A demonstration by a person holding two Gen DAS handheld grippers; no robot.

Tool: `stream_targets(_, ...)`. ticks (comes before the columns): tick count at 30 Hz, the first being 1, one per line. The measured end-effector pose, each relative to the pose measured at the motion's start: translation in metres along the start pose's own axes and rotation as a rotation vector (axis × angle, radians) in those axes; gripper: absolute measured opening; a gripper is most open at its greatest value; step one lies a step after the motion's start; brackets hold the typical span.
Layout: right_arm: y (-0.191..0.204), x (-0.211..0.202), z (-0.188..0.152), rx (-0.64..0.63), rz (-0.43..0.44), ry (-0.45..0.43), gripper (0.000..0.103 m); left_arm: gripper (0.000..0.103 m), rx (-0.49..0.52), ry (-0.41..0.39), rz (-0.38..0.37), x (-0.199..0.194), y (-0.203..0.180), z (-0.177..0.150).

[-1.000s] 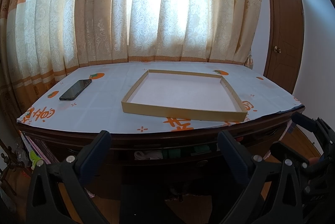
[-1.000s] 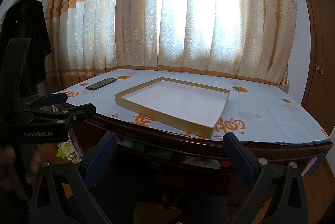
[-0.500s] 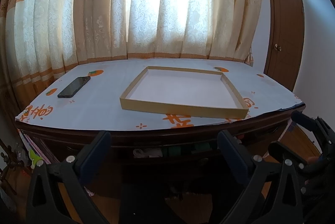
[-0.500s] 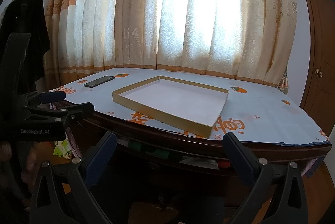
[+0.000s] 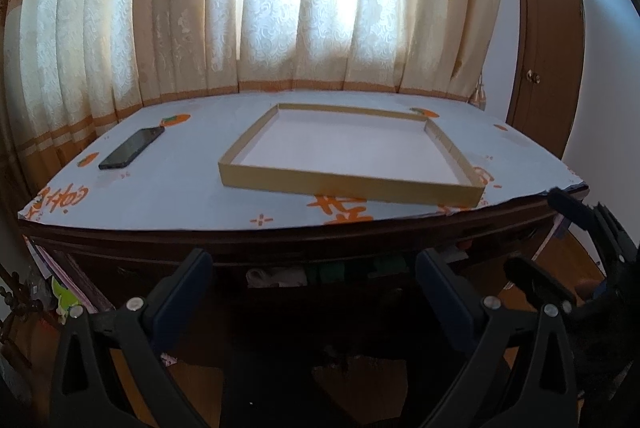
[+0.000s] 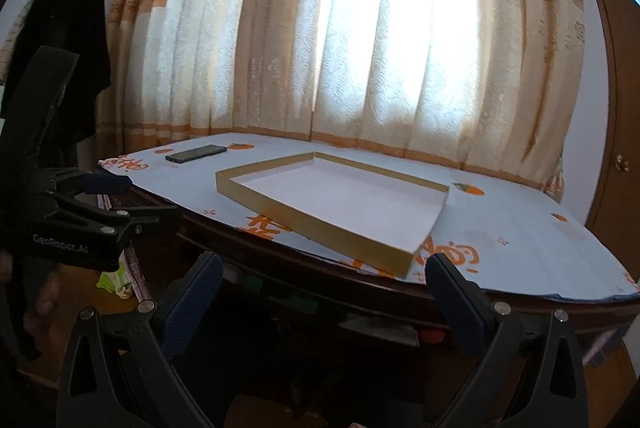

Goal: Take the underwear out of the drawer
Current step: 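Pull the wooden drawer open with the right hand below the table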

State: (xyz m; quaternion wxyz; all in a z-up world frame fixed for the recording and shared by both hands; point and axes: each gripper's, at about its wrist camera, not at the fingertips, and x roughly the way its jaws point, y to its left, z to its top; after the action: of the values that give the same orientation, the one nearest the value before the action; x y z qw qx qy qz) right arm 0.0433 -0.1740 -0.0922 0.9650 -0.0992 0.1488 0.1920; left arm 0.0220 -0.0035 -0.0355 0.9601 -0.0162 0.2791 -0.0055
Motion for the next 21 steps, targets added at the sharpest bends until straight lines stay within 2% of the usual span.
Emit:
stream_targets(7, -0.022, 0.032, -0.019, -0.013, -0.051, -0.054, 0.103, 0.103, -0.004, 0.017, 0.016, 0.012, 0.000, -0.006)
stream_targets(13, -0.028, 0.052, -0.034, -0.081, -0.099, -0.134, 0.102, 0.103, -0.017, 0.006, 0.027, 0.014, 0.001, -0.012)
stream_targets(21, -0.037, 0.067, -0.041, -0.077, -0.088, -0.230, 0.102, 0.103, -0.028, 0.014, 0.042, 0.017, 0.005, -0.016)
